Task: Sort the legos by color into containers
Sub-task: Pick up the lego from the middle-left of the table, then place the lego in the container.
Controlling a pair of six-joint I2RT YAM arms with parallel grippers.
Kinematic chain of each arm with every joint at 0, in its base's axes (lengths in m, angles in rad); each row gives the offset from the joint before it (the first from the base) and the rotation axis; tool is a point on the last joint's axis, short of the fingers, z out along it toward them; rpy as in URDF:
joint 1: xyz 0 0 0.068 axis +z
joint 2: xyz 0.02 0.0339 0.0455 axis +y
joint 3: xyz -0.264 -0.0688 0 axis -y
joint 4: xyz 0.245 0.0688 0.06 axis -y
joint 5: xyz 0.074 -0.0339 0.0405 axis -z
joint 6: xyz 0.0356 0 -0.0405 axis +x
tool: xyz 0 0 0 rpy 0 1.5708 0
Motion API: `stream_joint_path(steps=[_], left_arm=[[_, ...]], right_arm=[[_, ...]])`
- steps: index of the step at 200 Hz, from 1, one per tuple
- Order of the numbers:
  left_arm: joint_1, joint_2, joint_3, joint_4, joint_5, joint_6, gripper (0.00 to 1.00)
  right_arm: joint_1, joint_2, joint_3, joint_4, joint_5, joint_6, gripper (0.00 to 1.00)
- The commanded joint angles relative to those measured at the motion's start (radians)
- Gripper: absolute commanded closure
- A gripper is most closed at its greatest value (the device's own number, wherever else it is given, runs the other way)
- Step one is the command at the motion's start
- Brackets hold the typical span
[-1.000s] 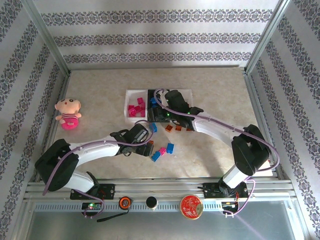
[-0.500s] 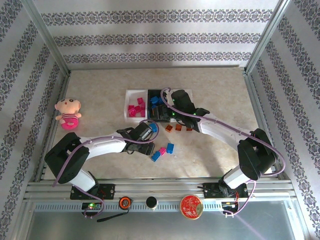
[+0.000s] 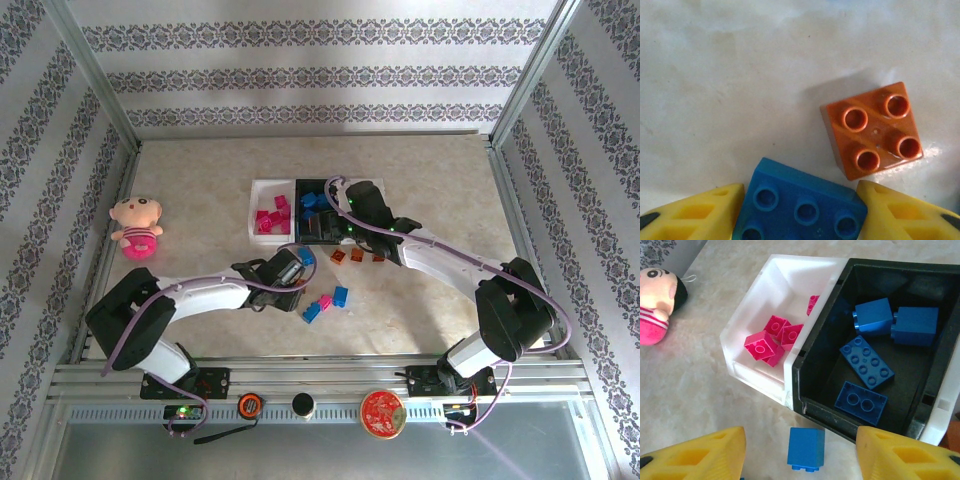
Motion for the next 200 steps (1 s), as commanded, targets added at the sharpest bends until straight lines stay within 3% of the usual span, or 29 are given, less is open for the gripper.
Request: stream_joint_path(steps=[1, 39, 61, 127, 200], left_arm=[[-0.013, -0.076, -0.005, -0.031, -0.019, -0.01, 0.51], [0.01, -0.209, 0.049, -0.075, -0.062, 0.009, 0.54], [0.053, -0.208, 0.124, -0.057, -0.046, 0.032, 0.54], [0.178, 0.15, 0.469, 0.043, 0.071, 0.056, 0.57], [0.232, 0.456, 0.756, 0.003, 0.084, 0.037, 0.55]], right_arm=[[-0.013, -0.039, -0.017, 0.019, 0.011, 0.016, 0.39], [-0.03, -0.094, -0.068, 0.028, 0.017, 0.028, 0.39], [-0.045, -0.152, -0.121, 0.034, 0.025, 0.036, 0.39], [-0.076, -0.387, -0.323, -0.013, 0.065, 0.048, 0.39], [-0.08, -0.63, -0.495, -0.095, 0.066, 0.053, 0.36]])
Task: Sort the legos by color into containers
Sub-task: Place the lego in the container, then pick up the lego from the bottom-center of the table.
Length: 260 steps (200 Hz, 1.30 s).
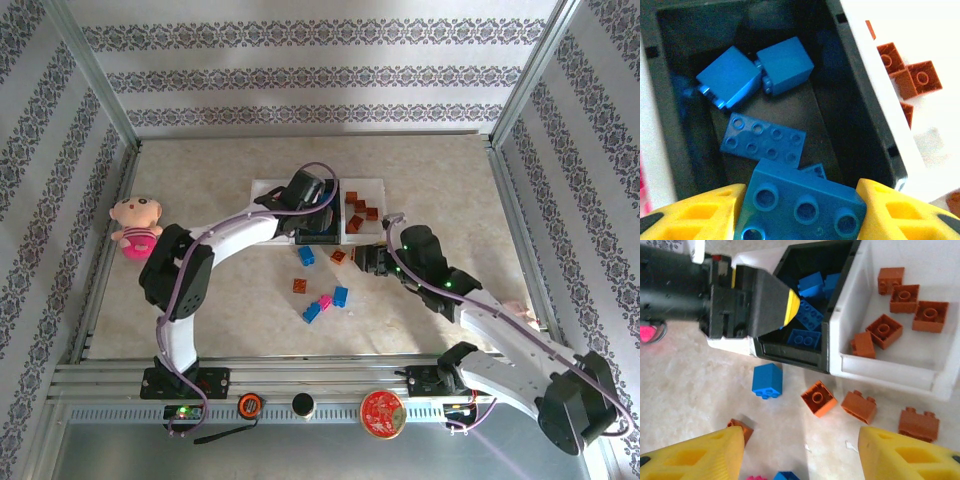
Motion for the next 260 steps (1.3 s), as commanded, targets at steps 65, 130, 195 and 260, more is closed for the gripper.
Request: stream_joint_path(steps=[65, 130, 195, 260], left_arm=[[0.03, -0.05, 0.072, 0.026, 0.11, -0.052, 0.27], [0.012, -0.381, -0.238, 0.174, 0.186, -0.146, 0.12], [0.0, -0.741, -0.672, 0.214, 0.164, -0.233, 0.0], [0.001, -0.915, -0.828, 0.169, 0.133, -0.258, 0.0]], right_arm=[[0.001, 0.009, -0.092, -0.026, -0.064, 0.041, 0.32], [0.105, 0.152, -0.052, 0.013, -0.032, 0.062, 0.32], [0.228, 0.309, -0.012, 0.031, 0.003, 0.082, 0.33], [0.26, 0.363, -0.012, 0.132, 0.097, 0.256, 0.33]])
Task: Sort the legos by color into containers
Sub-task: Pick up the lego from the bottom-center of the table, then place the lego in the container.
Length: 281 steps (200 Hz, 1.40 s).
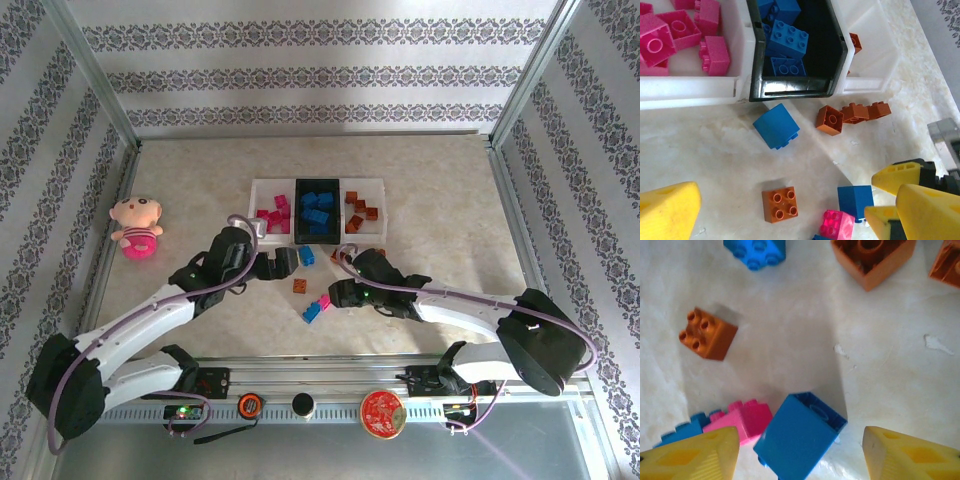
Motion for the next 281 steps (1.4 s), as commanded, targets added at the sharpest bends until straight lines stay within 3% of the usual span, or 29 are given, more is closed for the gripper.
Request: stream_joint_path(steps=[1, 104, 148, 207, 247, 281], left_arm=[[-0.011, -0.044, -0.034, -0.008, -0.025, -0.027, 0.0], [-0.01, -0.068, -0.073, -0.019, -0.052, -0.03, 0.0], [-0.01, -0.095, -0.078, -0.039, -0.068, -0.028, 0.0], [-0.01, -0.086, -0.084, -0.041, -0.056, -0.021, 0.0], [-0.01, -0.086, -0.096, -0.041, -0.054, -0.009, 0.0], [-0.01, -0.076, -0.102, -0.037, -0.047, -0.013, 0.0]], right_arm=[[0.016, 0.006, 0.021, 0.069, 0.07, 0.095, 0.33], [0.048, 0.159, 0.095, -0.081, 0.101, 0.135, 0.4], [0.017, 0.077, 0.039, -0.142, 0.138, 0.107, 0.56], [-0.03, -0.073, 0.033, -0.199, 0.136, -0.013, 0.7], [-0.082, -0.16, 0.125, -0.204, 0.032, -0.095, 0.71], [-0.117, -0.007, 0.336, -0.181, -0.003, -0.189, 0.72]])
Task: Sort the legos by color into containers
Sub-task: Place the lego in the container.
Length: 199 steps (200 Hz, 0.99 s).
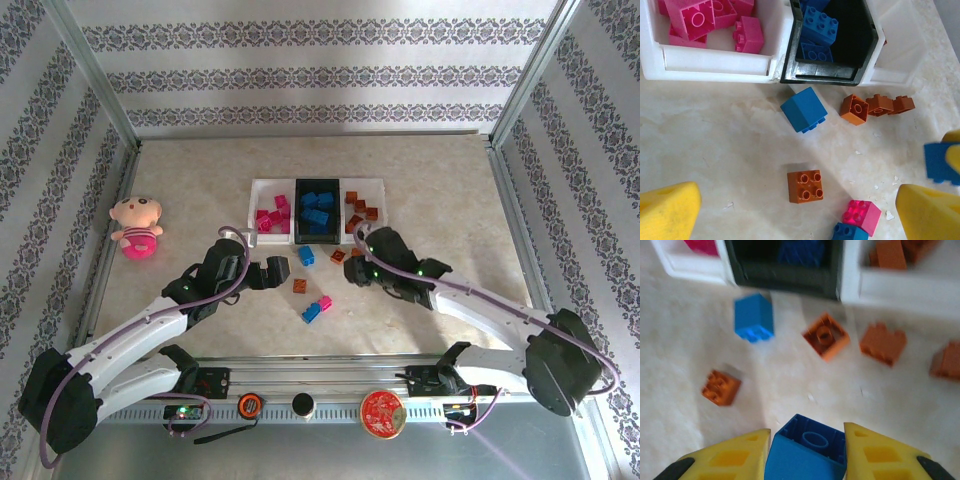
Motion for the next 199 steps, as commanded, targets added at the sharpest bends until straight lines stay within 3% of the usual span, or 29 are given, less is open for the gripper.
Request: stream_joint_path(steps=[1, 53, 103, 117, 162, 199], left_arm=[[-0.01, 0.005, -0.013, -0.018, 0.007, 0.01, 0.0], [-0.01, 0.01, -0.002, -0.061, 0.025, 0.027, 0.0], [-0.01, 0.021, -0.014, -0.07, 0.063, 0.037, 0.0], [-0.011, 0.033, -0.018, -0.07, 0.078, 0.037, 0.0], [-0.022, 0.067, -0.025, -0.048, 0.125, 0.041, 0.0], [-0.062, 0.123, 0.014, -0.082, 0.141, 0.089, 0.0]], right_arm=[[-0.018, 0.102, 0.152, 0.04, -0.044, -0.097, 0.72], [-0.077, 0.511, 0.529, 0.031, -0.04, -0.179, 0.72], [-0.105, 0.734, 0.767, -0.026, 0.023, -0.182, 0.72], [-0.109, 0.775, 0.817, -0.047, 0.045, -0.171, 0.69], [-0.124, 0.839, 0.918, -0.053, 0.081, -0.126, 0.43], [-0.113, 0.737, 0.824, 0.007, 0.086, -0.118, 0.37]])
